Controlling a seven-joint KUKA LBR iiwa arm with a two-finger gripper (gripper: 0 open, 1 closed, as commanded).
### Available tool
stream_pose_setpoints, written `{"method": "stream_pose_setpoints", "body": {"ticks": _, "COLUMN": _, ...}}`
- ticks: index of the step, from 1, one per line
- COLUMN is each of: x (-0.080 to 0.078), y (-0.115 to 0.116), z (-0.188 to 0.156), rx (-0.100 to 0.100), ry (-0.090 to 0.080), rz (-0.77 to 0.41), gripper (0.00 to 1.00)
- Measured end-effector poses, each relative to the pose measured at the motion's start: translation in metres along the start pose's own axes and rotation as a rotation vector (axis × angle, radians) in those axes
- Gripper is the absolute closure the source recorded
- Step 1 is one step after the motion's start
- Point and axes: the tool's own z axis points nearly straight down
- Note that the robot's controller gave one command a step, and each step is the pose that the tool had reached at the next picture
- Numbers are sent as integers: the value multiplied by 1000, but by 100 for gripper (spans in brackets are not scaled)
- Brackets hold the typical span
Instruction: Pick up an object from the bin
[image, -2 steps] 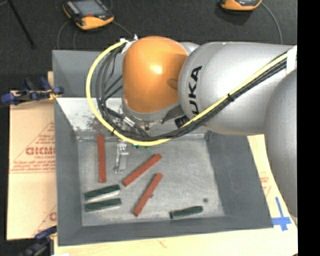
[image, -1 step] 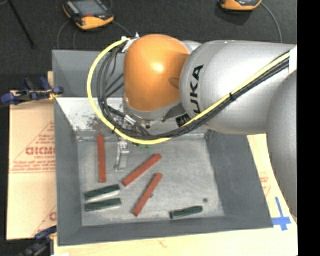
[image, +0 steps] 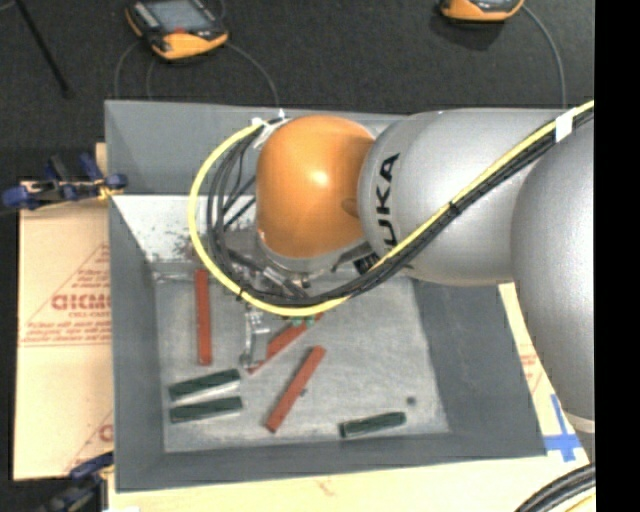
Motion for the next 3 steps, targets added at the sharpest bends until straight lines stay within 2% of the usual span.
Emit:
{"method": "stream_pose_setpoints", "body": {"ticks": 1, "x": 6, "y": -34, "z": 33, "rx": 0, "ry": 3, "rz": -338, "gripper": 0}}
{"method": "stream_pose_setpoints", "body": {"ticks": 2, "x": -3, "y": -56, "z": 43, "rx": -2, "ry": 3, "rz": -233, "gripper": 0}}
{"method": "stream_pose_setpoints", "body": {"ticks": 3, "x": -13, "y": -56, "z": 115, "rx": 1, "ry": -3, "rz": -452, "gripper": 0}}
